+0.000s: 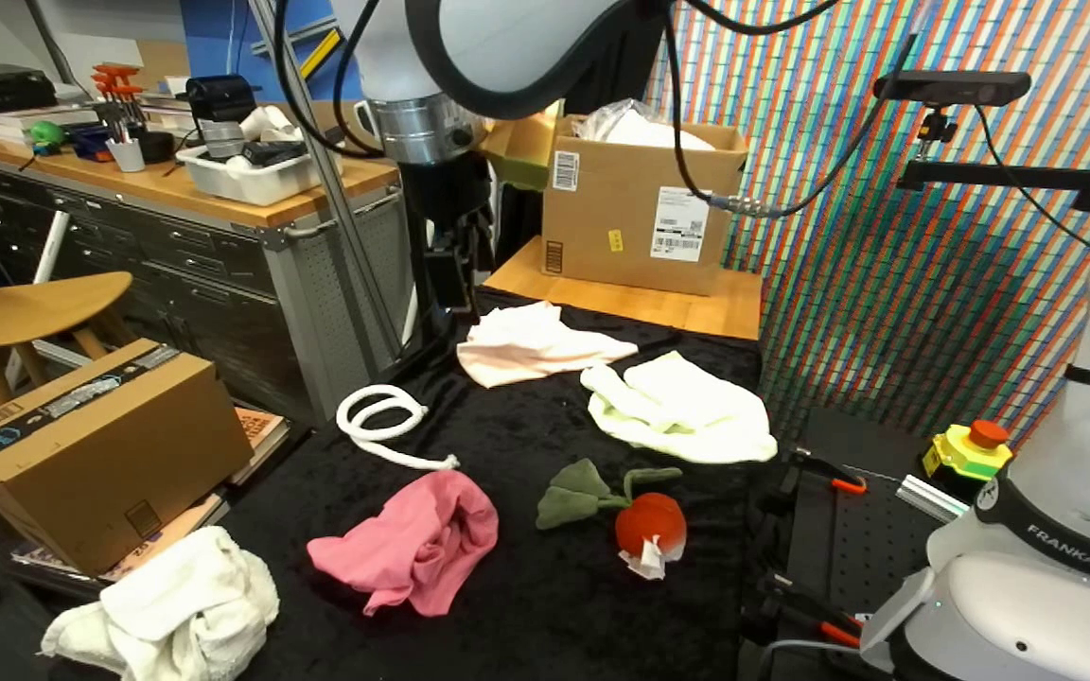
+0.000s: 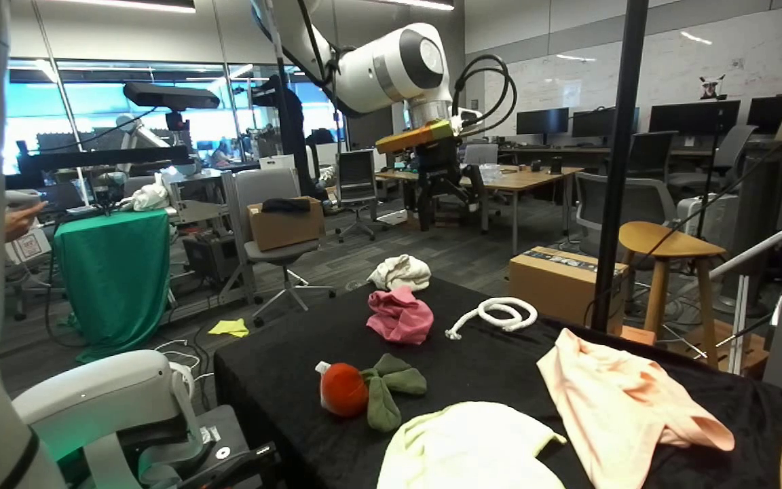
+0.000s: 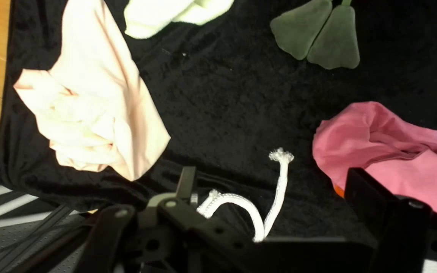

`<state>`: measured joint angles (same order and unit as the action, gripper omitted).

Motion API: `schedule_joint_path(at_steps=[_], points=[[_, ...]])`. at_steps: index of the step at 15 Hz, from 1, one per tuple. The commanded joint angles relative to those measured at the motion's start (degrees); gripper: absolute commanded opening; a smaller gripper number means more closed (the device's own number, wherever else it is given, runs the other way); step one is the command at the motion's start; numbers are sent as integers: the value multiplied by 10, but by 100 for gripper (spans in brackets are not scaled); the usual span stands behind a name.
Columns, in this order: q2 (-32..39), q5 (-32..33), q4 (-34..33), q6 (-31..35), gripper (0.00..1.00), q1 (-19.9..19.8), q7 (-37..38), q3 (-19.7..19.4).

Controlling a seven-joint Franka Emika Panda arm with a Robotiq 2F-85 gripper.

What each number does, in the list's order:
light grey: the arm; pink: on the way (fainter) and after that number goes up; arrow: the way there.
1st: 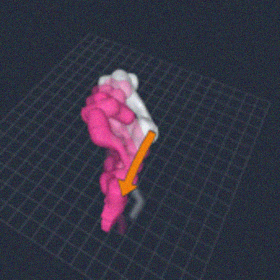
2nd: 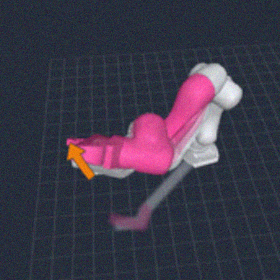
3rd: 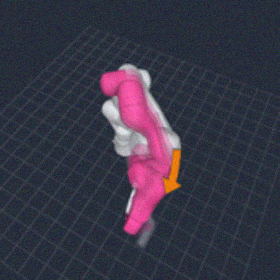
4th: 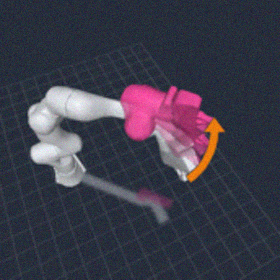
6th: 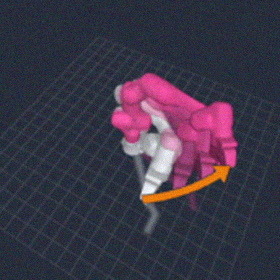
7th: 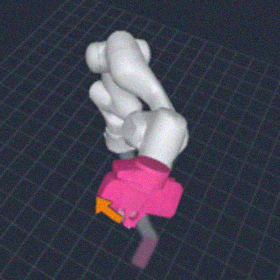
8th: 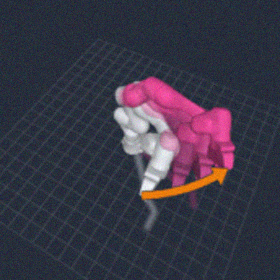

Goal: Pile up all the objects on the table

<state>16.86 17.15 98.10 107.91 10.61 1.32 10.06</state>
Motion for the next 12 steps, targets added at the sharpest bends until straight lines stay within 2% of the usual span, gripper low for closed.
schedule_joint_path(at_steps=[1,12], points=[[82,-14,-86,12,100,14,-16,-4],[254,-82,-236,13,100,19,-84,-4]])
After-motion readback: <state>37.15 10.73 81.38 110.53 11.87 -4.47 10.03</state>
